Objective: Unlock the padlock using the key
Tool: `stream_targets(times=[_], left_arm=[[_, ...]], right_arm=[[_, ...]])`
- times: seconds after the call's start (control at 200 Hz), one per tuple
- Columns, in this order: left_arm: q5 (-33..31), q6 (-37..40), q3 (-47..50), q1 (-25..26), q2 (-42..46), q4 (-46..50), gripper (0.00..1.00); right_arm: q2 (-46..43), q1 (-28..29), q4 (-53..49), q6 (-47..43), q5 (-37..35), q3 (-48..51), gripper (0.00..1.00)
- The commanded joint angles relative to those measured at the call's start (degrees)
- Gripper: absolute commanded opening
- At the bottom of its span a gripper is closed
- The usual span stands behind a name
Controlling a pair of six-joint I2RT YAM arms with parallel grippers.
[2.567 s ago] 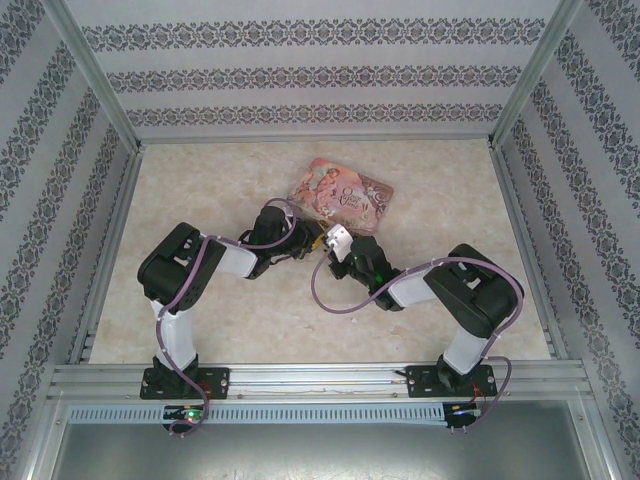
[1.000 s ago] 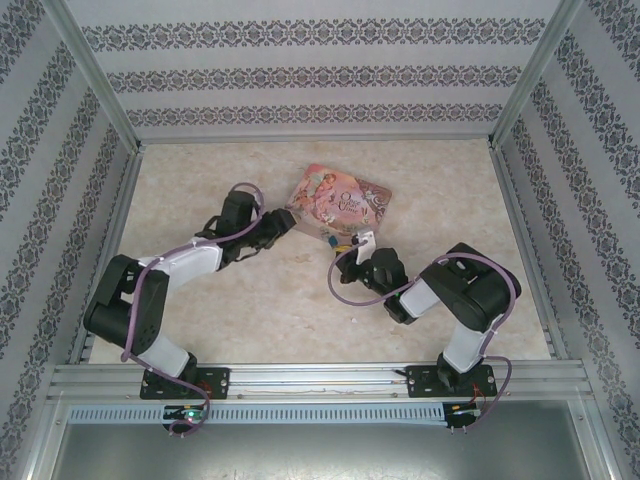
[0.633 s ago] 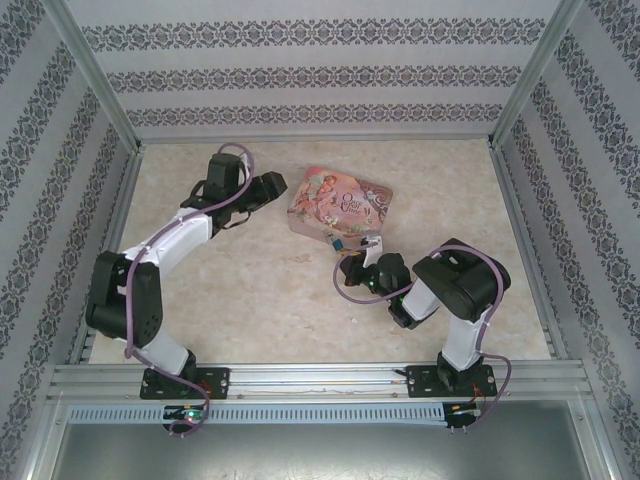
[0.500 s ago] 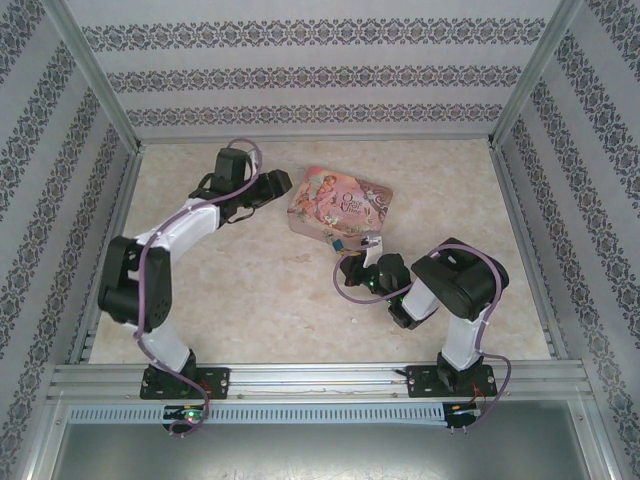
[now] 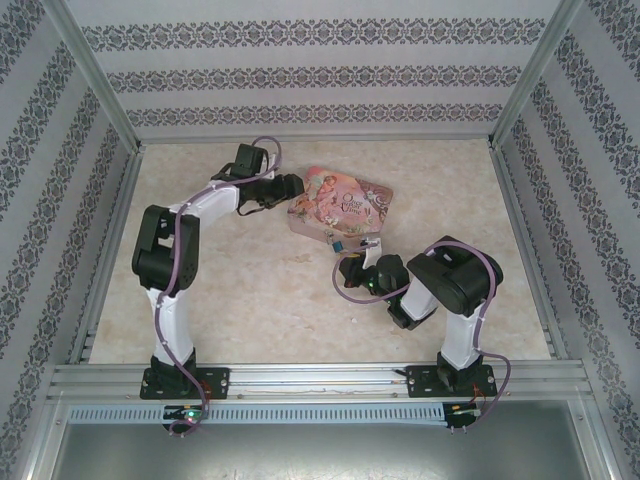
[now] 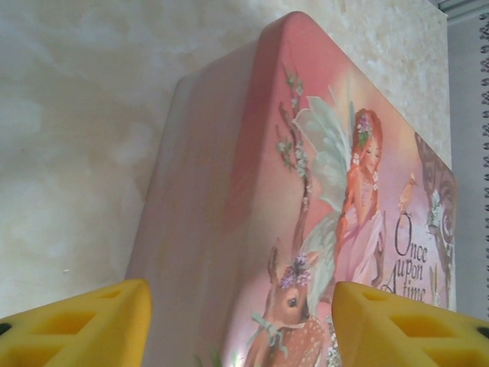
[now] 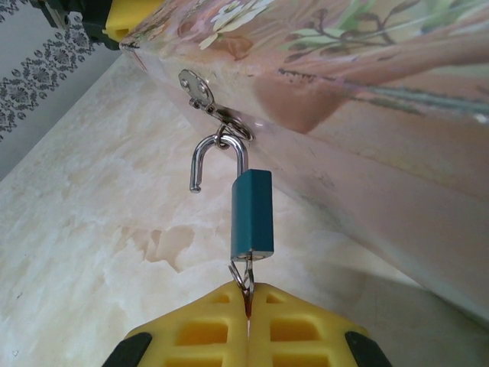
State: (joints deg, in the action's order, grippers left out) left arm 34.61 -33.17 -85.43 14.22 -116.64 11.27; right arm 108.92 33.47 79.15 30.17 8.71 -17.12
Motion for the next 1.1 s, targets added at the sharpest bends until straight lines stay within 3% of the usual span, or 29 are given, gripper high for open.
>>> stream_targets(times=[0.0,0.3,0.73,1.099], left_arm=[[3.77,1.62,-2.42,-0.23,-2.27,2.68,0.63],[3.82,0.69,-2.11,0.29,-4.8,3.38,0.59],[1.6,0.08,3.12,0.61,-4.16,3.24,0.54],[0.41,0.47,6.81,0.8,-2.2,4.11,0.54]], right_arm=[[1.29,-0.91,-0.32,1.14,1.02,-0.39,0.0],[0.94,-0.87,-0.74,1.03,1.04,-0.36,0.05],[-0.45,-1.37,-1.02,0.76,0.13,0.52,0.28],[-6.84,-4.14,-2.77,1.28,1.6,1.6,0.43]])
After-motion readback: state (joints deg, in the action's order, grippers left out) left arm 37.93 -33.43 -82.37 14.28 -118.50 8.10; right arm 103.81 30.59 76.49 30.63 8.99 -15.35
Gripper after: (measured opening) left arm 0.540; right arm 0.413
